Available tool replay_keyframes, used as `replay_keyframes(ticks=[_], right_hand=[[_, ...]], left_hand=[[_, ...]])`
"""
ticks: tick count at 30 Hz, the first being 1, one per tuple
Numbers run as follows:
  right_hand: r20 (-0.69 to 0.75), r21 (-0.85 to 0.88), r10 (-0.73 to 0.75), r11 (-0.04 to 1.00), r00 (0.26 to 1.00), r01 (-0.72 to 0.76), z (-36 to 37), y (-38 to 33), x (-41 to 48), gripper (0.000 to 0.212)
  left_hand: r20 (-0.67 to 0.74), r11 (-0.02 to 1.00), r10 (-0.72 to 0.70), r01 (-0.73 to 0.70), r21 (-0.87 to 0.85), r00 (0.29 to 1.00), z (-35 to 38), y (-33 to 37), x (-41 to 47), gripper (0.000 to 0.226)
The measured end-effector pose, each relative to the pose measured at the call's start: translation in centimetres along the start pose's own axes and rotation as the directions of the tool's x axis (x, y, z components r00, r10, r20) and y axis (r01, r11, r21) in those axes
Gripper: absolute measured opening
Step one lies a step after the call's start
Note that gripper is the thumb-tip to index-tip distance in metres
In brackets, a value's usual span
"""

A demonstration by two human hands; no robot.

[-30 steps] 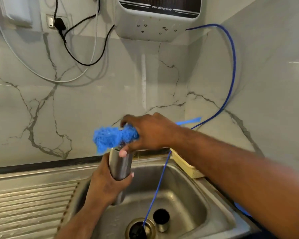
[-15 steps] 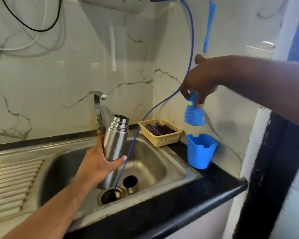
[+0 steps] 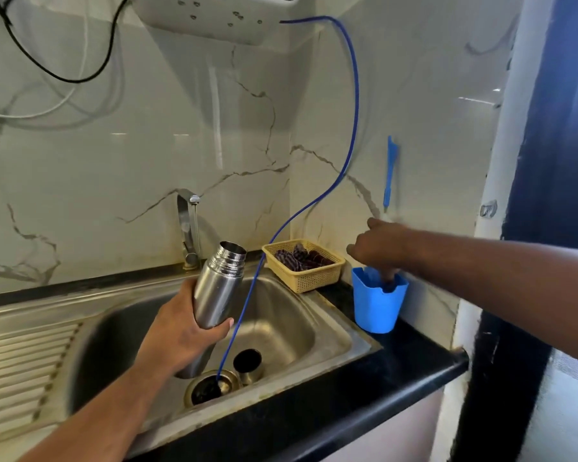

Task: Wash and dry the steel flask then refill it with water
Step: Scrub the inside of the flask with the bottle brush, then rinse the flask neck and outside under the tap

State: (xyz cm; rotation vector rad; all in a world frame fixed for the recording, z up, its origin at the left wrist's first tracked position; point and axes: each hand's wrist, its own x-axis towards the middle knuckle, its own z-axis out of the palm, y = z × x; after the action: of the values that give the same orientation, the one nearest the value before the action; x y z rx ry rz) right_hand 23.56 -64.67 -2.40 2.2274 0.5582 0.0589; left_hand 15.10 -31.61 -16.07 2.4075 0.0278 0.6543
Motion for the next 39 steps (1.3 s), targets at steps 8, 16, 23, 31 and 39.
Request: replay_keyframes(ticks=[8, 16, 23, 31, 39], right_hand=[[0.044, -0.023, 0.056, 0.998, 0.997, -0.055, -2.8, 2.6, -1.1, 0.069], [0.016, -0.063, 0.176, 0.983, 0.984, -0.175, -5.9, 4.8, -2.5, 0.062], [0.014, -0.073, 0.213, 0.975, 0.977, -0.212, -6.7, 6.0, -3.5, 0.063], [0.004, -0.14, 0.102, 0.985, 0.995, -0.101, -5.0, 5.3, -2.5, 0.056], [-0.124, 0.001, 0.183, 0.983, 0.975, -0.185, -8.9, 9.5, -2.6, 0.056]], left_hand=[[-0.013, 1.0, -0.001, 0.001, -0.029, 1.0, 0.1, -0.4, 0.3, 0.093], [-0.022, 0.999, 0.0, -0.001, -0.035, 1.0, -0.1, -1.0, 0.4, 0.091], [-0.019, 0.999, -0.001, 0.0, -0.05, 1.0, -0.2, -0.8, 0.3, 0.092], [-0.006, 0.998, -0.004, 0.004, -0.058, 1.0, -0.4, -0.7, 0.3, 0.092], [-0.014, 0.99, -0.074, 0.072, -0.118, 0.997, -0.8, -1.5, 0.9, 0.098]])
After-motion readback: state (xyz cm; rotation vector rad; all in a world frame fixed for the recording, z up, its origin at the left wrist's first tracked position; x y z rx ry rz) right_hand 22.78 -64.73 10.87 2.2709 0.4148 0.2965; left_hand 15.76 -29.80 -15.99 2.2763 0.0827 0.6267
